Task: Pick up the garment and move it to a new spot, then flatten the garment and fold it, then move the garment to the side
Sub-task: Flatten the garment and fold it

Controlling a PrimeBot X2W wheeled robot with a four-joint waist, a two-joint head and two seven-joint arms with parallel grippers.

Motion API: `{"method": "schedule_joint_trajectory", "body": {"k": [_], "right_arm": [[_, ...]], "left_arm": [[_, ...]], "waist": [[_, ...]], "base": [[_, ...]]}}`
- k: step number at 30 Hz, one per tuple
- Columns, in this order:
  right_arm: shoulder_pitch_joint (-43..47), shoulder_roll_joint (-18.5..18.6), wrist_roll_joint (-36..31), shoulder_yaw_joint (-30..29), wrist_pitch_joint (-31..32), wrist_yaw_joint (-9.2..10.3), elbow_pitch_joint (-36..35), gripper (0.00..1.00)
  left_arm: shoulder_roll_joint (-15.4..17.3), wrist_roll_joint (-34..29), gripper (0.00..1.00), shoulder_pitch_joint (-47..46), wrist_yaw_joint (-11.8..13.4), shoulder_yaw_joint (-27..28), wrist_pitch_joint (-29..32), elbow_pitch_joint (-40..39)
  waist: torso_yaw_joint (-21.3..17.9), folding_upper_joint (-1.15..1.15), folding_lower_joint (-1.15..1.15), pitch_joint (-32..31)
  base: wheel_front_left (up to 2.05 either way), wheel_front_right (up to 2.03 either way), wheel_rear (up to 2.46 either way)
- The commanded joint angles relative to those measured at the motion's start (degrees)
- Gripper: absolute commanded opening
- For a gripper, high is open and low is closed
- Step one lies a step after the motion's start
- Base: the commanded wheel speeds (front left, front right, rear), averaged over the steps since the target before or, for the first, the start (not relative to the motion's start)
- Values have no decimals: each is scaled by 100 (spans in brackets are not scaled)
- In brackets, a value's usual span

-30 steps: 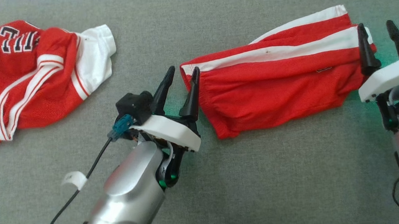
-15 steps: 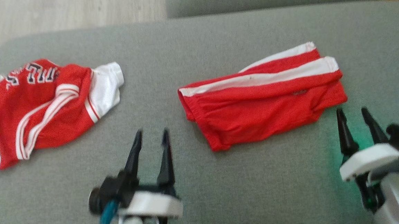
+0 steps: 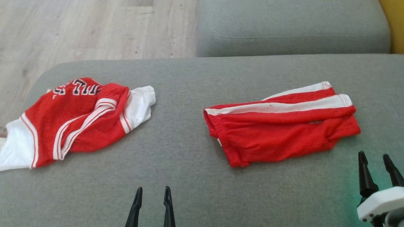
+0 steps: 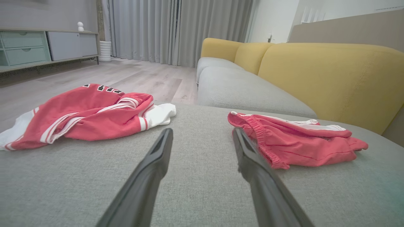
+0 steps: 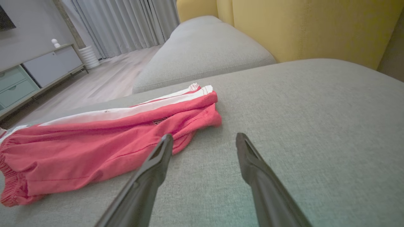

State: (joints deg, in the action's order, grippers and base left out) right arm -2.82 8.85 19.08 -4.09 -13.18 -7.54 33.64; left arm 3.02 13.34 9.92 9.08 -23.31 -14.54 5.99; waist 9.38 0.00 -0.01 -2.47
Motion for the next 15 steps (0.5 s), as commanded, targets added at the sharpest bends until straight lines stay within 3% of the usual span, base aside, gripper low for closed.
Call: {"method": "schedule_joint_trajectory", "body": {"k": [1, 7, 15], "right_arm": [[-136, 59, -60, 73, -47, 5, -212, 100], [-423, 91, -132, -172, 204, 5, -210, 100], [-1724, 475, -253, -696, 848, 5, 375, 100]], "left_arm": [[-11, -61, 100, -165, 26, 191, -45, -202], [-12, -276, 100, -194, -14, 121, -46, -137], [-13, -232, 100, -612, -29, -182, -46, -132]], "waist": [[68, 0, 1, -13], [223, 0, 1, 187], [484, 0, 1, 871]], "base": [[0, 0, 0], [0, 0, 0], [0, 0, 0]]}}
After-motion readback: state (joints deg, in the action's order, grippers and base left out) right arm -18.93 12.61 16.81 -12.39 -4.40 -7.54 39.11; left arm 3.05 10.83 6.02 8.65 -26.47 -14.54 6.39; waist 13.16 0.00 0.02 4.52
